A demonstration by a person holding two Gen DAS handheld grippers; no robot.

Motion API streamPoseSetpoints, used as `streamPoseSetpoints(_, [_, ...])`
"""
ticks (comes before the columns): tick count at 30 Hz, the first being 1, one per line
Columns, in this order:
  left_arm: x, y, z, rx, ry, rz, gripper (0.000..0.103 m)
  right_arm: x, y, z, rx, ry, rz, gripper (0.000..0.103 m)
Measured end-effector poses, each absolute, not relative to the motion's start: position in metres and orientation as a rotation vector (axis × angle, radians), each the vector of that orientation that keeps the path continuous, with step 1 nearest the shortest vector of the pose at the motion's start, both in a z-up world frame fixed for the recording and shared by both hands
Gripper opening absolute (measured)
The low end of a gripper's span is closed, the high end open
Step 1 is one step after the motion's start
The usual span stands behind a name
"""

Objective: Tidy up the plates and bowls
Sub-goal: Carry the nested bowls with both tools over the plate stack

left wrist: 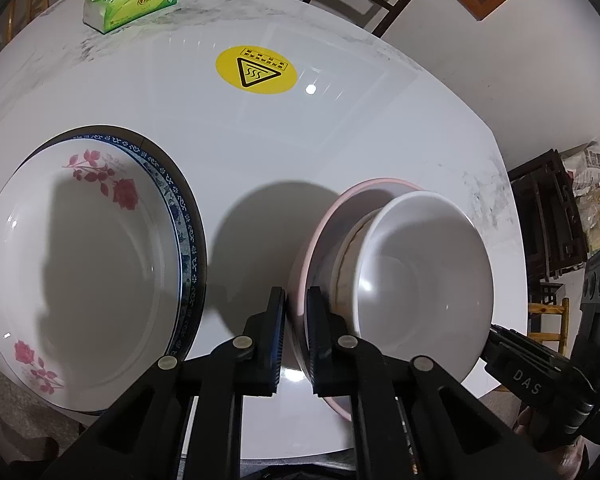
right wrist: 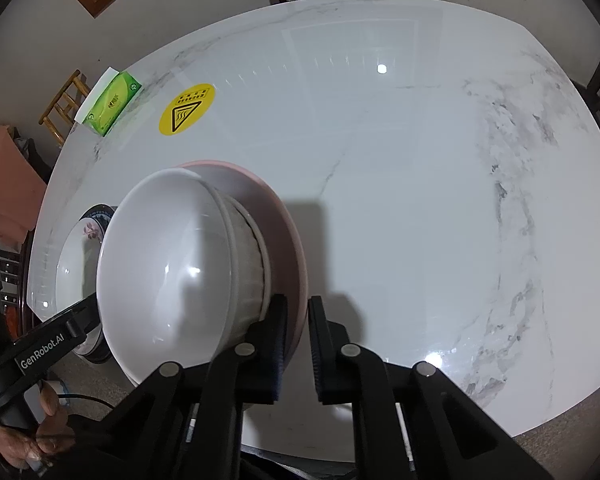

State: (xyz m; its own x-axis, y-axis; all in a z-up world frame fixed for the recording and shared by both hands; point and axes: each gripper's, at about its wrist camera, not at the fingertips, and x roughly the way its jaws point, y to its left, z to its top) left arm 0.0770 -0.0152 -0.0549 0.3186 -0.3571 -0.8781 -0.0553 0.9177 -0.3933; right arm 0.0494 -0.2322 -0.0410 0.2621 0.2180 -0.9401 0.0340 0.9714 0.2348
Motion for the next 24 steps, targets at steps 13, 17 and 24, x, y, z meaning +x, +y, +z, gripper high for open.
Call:
streamPoseSetpoints(13, [0.0766,-0.0138,-0.0545,-0.381,1.224,-0.204,0.006,0.048,-0.2311,-0.0406,0.23,1.297,0.112,0.011])
streamPoseSetpoints(17, [0.0766,-0.0141,-0.0544,-0.38,1.224,-0.203,0.006,0.0483,-0.2305,-0.0406,0.232,1.297,0.11,0.011])
streamPoseSetpoints(24, [0.0769,-0.0139,-0.0544,-0.376,1.222,-0.206,0.006,0.0489,-0.2298,-0.0403,0.231,1.3,0.103,0.011])
